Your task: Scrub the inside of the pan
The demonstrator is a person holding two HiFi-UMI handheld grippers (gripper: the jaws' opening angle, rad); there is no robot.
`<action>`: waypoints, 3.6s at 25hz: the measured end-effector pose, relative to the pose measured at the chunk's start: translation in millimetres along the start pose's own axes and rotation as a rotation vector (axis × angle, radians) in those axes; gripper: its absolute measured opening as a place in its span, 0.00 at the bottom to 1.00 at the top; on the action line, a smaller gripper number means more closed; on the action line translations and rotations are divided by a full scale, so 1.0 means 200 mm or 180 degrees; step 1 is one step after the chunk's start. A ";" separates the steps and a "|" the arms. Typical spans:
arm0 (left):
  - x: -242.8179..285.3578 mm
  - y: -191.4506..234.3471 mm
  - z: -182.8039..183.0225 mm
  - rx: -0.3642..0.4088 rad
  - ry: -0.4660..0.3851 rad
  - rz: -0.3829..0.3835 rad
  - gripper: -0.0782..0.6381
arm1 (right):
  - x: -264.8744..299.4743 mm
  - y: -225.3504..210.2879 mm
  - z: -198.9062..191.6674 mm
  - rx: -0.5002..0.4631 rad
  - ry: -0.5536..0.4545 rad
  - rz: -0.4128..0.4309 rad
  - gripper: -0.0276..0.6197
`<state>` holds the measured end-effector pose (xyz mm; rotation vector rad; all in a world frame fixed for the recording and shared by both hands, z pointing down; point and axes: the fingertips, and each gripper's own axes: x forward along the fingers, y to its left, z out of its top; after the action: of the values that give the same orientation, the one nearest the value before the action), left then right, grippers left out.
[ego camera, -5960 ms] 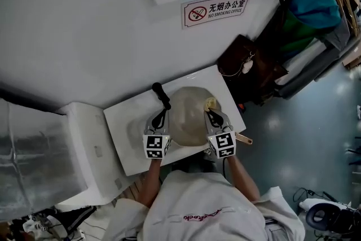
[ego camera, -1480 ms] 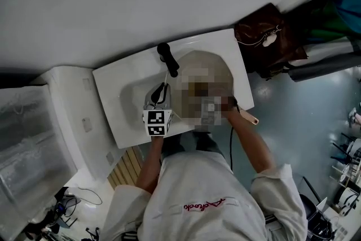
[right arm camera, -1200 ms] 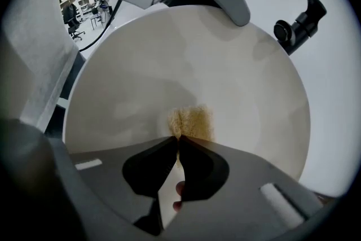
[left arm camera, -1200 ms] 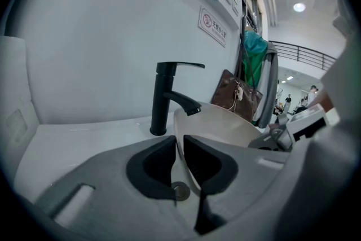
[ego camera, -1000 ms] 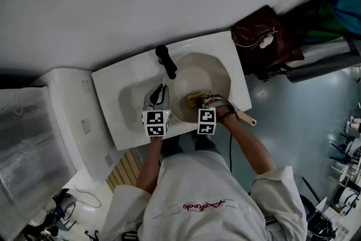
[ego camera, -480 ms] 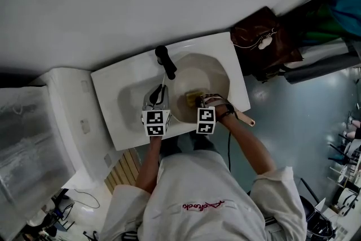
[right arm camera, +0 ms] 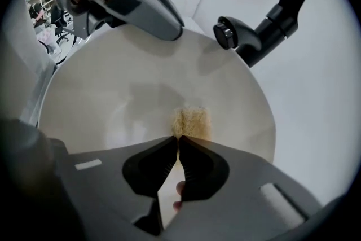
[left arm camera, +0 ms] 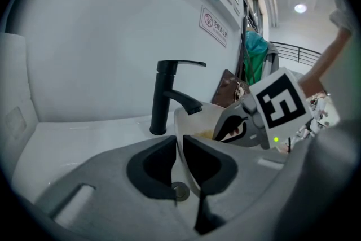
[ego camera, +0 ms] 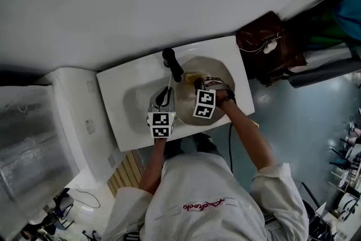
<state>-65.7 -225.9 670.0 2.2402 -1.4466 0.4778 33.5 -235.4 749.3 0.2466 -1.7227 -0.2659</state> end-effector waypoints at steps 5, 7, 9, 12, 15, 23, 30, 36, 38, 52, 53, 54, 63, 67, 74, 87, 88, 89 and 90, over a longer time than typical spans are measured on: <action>0.00 0.00 0.00 0.0013 0.0012 -0.0024 0.16 | 0.04 -0.09 0.04 0.0019 0.0017 -0.0086 0.08; 0.00 0.00 -0.01 0.0024 0.0031 -0.0029 0.16 | 0.06 -0.08 0.06 -0.0019 0.0017 -0.0095 0.08; 0.00 0.00 -0.01 0.0020 0.0043 -0.0031 0.16 | 0.07 -0.07 0.08 -0.0060 0.0026 -0.0088 0.08; 0.00 0.00 -0.01 0.0028 0.0040 -0.0045 0.16 | 0.09 -0.05 0.09 -0.0119 0.0051 -0.0096 0.08; 0.00 0.00 -0.01 0.0027 0.0045 -0.0045 0.16 | 0.09 -0.04 0.09 -0.0171 0.0066 -0.0084 0.08; 0.00 0.00 -0.02 0.0021 0.0039 -0.0046 0.17 | 0.08 0.03 0.06 -0.0205 0.0085 -0.0041 0.08; 0.01 0.00 0.00 0.0027 -0.0002 -0.0033 0.16 | 0.06 0.15 0.04 -0.0242 0.0107 0.0013 0.08; 0.00 0.00 -0.01 0.0049 0.0017 -0.0026 0.17 | 0.03 0.32 0.01 -0.0356 0.0128 0.0129 0.08; 0.00 0.01 -0.01 0.0049 0.0007 -0.0014 0.16 | 0.01 0.38 0.00 -0.0414 0.0138 0.0181 0.08; 0.01 0.00 -0.01 0.0064 0.0005 0.0019 0.16 | -0.02 0.62 -0.03 -0.0644 0.0178 0.0390 0.08; 0.01 0.00 -0.01 0.0065 0.0007 0.0019 0.16 | -0.02 0.61 -0.03 -0.0642 0.0176 0.0395 0.08; 0.01 0.00 -0.01 0.0067 0.0005 0.0018 0.16 | -0.03 0.60 -0.03 -0.0637 0.0169 0.0395 0.08; 0.01 0.00 -0.01 0.0067 0.0005 0.0006 0.16 | -0.04 0.40 0.04 -0.0527 0.0073 0.0140 0.08; 0.01 0.00 -0.01 0.0067 0.0013 -0.0002 0.17 | -0.01 0.23 0.09 -0.0361 0.0048 -0.0012 0.08; 0.01 0.00 -0.01 0.0085 0.0011 -0.0013 0.17 | 0.04 0.02 0.14 -0.0177 0.0065 -0.0159 0.08; 0.01 0.00 -0.01 0.0123 0.0029 -0.0030 0.17 | 0.08 0.09 0.20 -0.0420 0.0123 -0.0156 0.08; 0.01 0.00 -0.02 0.0117 0.0038 -0.0025 0.17 | 0.08 0.10 0.20 -0.0449 0.0119 -0.0150 0.08; 0.01 0.01 -0.03 0.0110 0.0046 -0.0022 0.17 | 0.08 0.12 0.21 -0.0473 0.0110 -0.0144 0.08; 0.01 0.01 -0.03 0.0109 0.0044 -0.0021 0.17 | 0.07 0.13 0.21 -0.0494 0.0098 -0.0137 0.08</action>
<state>-66.1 -224.7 676.5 2.2631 -1.4338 0.5188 -11.3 -212.9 764.4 0.1731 -1.6585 -0.4235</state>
